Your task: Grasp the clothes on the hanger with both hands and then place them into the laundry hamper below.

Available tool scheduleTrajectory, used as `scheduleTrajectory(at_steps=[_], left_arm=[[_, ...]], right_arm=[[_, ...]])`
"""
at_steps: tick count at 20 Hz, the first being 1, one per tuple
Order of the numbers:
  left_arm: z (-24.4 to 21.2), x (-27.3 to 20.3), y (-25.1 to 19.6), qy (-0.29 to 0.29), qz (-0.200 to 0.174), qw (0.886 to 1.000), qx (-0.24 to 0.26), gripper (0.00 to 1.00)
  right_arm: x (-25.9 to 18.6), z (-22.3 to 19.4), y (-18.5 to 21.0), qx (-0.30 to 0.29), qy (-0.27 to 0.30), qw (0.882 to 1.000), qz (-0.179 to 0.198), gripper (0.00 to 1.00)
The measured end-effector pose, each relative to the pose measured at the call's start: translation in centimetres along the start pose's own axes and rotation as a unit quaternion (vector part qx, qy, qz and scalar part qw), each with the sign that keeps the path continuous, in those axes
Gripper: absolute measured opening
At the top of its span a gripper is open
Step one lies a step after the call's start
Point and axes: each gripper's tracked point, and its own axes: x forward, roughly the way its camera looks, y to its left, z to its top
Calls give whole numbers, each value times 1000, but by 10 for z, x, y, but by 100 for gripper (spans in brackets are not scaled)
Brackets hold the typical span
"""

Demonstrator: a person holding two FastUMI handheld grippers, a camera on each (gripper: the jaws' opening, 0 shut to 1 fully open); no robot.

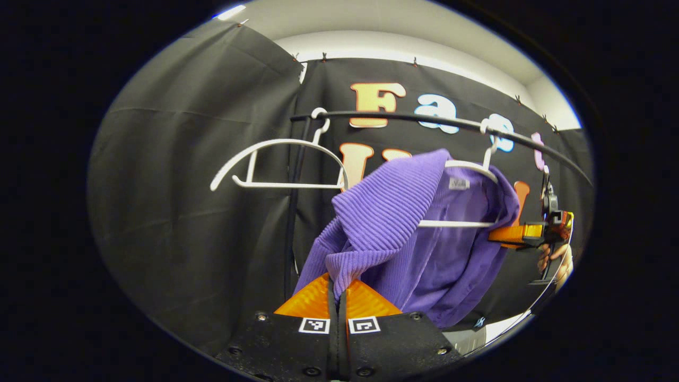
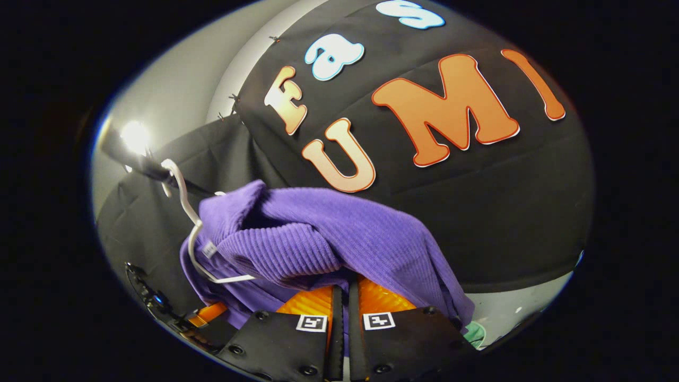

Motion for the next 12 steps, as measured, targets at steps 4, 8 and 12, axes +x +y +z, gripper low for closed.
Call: scheduleTrajectory(at_steps=[4, 8, 12], left_arm=[[34, -8, 27, -31, 23, 999, -1, 0], [59, -9, 46, -57, 36, 998, 3, 0], [88, -10, 48, -82, 29, 996, 5, 0]], right_arm=[[-20, 34, 4, 33, -29, 998, 38, 12], [-40, 58, 0, 53, -57, 995, 60, 11], [-55, 83, 0, 76, -85, 990, 79, 11]])
